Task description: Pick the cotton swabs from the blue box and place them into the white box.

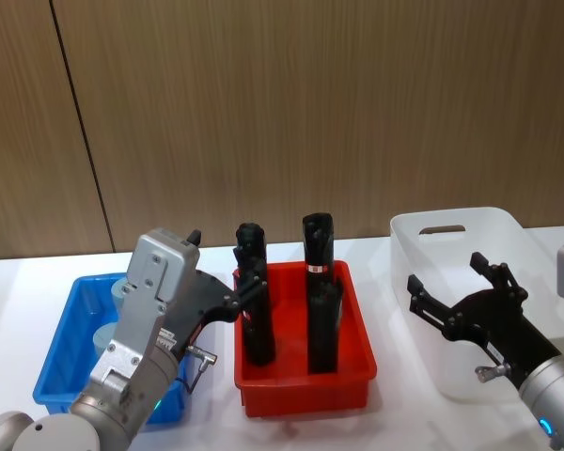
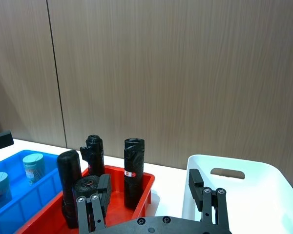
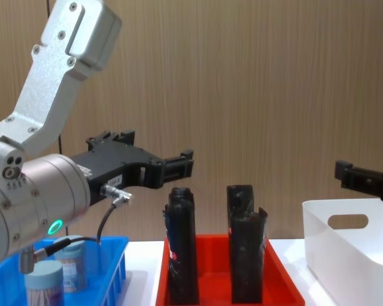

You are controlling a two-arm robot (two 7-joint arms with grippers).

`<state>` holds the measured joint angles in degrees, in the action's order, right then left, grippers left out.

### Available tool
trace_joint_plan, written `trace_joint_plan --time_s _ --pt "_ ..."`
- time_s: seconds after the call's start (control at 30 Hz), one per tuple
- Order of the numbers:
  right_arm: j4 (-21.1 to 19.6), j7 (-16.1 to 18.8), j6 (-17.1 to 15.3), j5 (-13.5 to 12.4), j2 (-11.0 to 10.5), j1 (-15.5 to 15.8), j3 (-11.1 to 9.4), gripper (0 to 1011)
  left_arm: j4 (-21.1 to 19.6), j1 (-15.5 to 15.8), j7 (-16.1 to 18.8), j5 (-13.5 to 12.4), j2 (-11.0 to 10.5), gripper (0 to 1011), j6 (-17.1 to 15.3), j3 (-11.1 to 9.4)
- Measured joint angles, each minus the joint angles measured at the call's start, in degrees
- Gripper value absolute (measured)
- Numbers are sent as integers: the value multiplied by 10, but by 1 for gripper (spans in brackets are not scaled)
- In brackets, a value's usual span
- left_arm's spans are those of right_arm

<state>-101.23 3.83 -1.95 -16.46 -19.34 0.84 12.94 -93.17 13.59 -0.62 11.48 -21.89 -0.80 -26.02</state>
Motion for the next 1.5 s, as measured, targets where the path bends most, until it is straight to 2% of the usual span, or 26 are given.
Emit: trace_joint_plan --time_s 1.0,1.27,1.5 --pt "0 0 0 0 0 0 0 1002 2 0 -3 2 -1 1004 1 2" --pt "0 0 0 0 0 0 0 1002 10 -1 -22 29 -14 1004 -4 15" --pt "0 0 0 0 0 0 0 1002 7 -8 -22 51 -28 1004 -27 28"
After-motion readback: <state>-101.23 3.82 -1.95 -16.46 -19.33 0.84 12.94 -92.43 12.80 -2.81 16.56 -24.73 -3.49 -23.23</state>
